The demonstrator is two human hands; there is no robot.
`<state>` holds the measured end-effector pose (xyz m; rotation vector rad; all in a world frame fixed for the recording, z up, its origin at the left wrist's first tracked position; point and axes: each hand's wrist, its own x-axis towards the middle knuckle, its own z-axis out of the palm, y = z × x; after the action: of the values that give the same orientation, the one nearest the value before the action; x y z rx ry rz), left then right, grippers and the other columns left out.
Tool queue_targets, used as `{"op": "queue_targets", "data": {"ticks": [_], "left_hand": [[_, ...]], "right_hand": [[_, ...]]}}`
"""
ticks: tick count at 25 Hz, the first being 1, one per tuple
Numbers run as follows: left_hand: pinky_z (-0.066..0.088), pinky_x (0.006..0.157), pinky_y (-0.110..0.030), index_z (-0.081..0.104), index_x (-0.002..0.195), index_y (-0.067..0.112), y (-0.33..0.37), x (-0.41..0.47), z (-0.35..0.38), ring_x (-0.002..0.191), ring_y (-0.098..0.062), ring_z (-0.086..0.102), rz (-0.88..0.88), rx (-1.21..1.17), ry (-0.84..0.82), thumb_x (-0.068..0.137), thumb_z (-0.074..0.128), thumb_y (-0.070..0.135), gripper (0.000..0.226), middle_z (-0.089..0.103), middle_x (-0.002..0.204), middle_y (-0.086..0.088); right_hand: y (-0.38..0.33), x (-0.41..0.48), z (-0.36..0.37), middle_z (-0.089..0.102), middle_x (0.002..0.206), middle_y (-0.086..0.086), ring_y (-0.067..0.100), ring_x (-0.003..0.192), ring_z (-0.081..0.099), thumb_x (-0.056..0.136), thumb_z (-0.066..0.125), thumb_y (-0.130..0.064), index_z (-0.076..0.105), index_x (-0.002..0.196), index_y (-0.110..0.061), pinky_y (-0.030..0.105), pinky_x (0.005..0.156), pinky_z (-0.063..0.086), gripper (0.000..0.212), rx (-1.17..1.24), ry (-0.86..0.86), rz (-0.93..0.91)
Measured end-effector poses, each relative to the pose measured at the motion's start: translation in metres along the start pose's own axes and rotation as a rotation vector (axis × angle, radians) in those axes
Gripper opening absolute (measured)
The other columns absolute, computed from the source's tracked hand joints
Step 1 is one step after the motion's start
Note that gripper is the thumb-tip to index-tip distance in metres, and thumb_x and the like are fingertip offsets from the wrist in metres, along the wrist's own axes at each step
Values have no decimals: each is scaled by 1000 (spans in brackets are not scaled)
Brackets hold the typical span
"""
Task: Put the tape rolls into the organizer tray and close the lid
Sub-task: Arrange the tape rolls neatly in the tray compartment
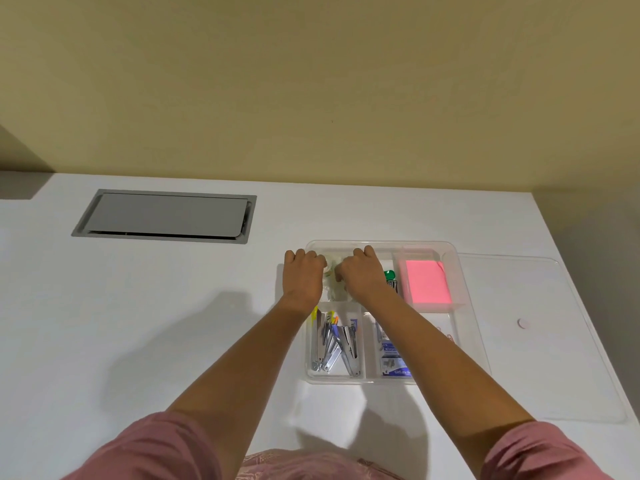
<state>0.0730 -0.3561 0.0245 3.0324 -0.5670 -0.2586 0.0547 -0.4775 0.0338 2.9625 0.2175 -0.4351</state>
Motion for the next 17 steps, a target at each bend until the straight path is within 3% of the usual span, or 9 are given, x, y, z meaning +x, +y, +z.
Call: {"op": "queue_targets", "data": {"ticks": [5,13,17], "left_hand": [[31,98,-33,67,111,20,-1,5,2,111,-22,50,29,123,-61,94,51,12,24,70,108,-1],[32,98,-35,69,102,17,0,5,5,111,-24,48,46,211,-72,98,46,30,27,70,101,-2],[32,97,-35,70,102,17,-1,8,9,108,-24,48,41,198,-47,98,44,37,33,70,100,-2]], "right_hand": [[9,2,0,65,113,5,27,112,51,85,48,4,66,108,-15,35,102,31,35,139,140,114],[4,9,10,65,111,3,27,114,49,93,50,-14,69,107,-16,36,104,30,24,56,60,72],[1,12,10,63,111,5,28,116,46,93,49,-13,69,104,-12,37,106,29,22,-22,43,53]]}}
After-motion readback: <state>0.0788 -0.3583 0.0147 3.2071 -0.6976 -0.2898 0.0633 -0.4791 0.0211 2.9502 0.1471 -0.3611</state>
